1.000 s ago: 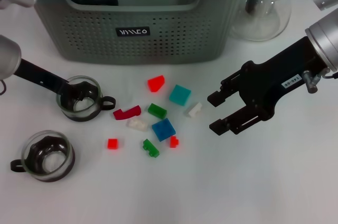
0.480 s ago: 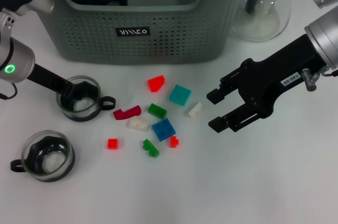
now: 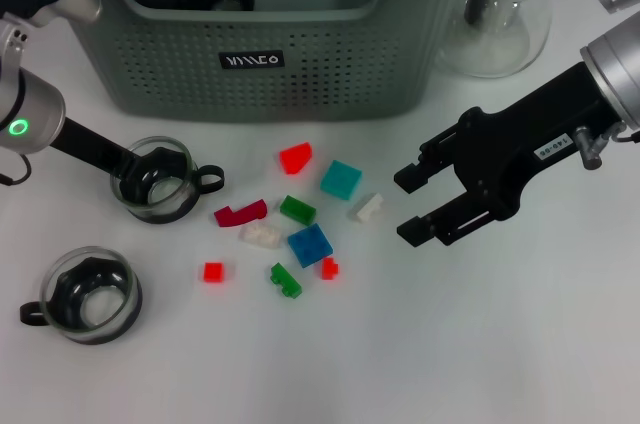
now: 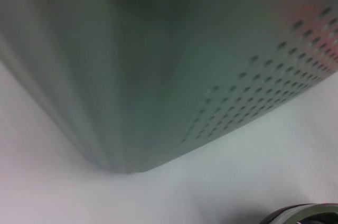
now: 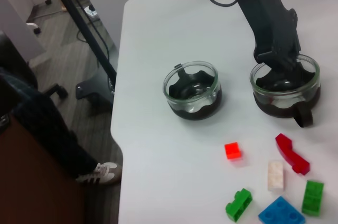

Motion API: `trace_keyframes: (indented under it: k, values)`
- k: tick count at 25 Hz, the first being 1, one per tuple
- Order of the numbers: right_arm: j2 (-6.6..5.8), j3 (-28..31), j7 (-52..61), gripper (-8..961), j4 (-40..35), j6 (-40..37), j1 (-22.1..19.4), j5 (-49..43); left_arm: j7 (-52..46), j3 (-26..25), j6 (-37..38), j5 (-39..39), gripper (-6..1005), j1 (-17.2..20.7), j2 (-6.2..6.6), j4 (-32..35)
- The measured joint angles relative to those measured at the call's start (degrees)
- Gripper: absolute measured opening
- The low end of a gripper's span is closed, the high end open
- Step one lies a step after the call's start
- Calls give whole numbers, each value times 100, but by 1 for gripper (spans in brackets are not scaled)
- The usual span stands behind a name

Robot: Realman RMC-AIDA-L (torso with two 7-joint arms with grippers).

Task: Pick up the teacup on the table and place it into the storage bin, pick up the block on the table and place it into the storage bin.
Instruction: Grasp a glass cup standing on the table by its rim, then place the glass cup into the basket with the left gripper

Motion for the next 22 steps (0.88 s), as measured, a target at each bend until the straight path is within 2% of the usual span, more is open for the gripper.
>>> trace_keyframes:
  k: [4, 7, 13, 18, 20, 22]
  values:
    - [-28, 42, -4, 691, -2, 37, -19, 0, 16, -60, 198, -107, 52, 40, 0, 235]
    - [-93, 69, -1, 691, 5, 58, -53, -1, 30, -198, 728, -521, 52, 113, 15, 694]
    - [-197, 298, 3, 690, 54, 49, -88, -27, 105, -711, 2073, -2223, 52, 1, 143, 1257]
    - [-341, 330, 220, 690, 93, -102, -121, -33, 107, -1132, 2760, -3925, 51, -365, 366, 1251]
    - [-428, 333, 324, 691, 165, -158, -123, -37, 102, -1229, 2823, -4377, 51, -555, 459, 1245]
    - [-514, 342, 426, 691, 233, -183, -123, -36, 112, -1254, 2634, -4513, 51, -810, 613, 1248]
